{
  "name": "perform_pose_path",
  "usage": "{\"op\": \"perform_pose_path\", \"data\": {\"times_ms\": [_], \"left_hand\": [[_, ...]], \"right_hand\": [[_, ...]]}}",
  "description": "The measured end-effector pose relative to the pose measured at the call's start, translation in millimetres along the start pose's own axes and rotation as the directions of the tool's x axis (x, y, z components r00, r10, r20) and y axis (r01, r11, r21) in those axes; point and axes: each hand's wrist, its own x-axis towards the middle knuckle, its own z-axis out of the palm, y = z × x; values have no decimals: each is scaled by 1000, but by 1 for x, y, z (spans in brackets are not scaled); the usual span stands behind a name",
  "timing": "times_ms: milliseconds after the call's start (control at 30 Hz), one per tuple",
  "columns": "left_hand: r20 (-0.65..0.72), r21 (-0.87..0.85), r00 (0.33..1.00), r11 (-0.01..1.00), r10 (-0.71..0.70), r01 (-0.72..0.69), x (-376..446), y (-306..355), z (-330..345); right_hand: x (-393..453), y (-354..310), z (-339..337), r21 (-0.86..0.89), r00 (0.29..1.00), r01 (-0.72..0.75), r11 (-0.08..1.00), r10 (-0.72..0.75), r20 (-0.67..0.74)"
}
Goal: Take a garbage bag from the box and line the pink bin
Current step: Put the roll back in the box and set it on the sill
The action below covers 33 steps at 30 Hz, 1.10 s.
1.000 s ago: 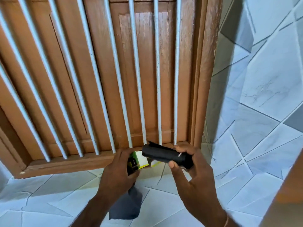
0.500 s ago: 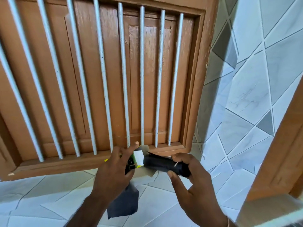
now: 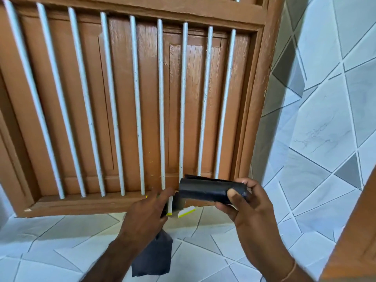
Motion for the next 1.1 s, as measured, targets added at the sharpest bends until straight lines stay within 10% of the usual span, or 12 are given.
{"op": "perform_pose_path", "data": {"times_ms": [133,300,433,567,1100], "left_hand": [[6,-8,1000,1000,-15,16,1,12,-3],[26,-101,994,989,-104,107,1,19,-4],[47,-117,991,984,-127,132,0,20,-5],[47,-78,996,993,-80,83,0,27,-7],[19,-107,999,993,43,-40,-3,50,-15]], "right_hand": [[11,7,-3,306,959,-281,910,278,55],[13,19,-17,117,953,-296,948,301,-29],[9,14,-23,-269,996,-87,959,77,-46],[-1,13,-21,-627,978,207,751,-155,137],[6,20,-13,-756,818,567,327,-115,564]]}}
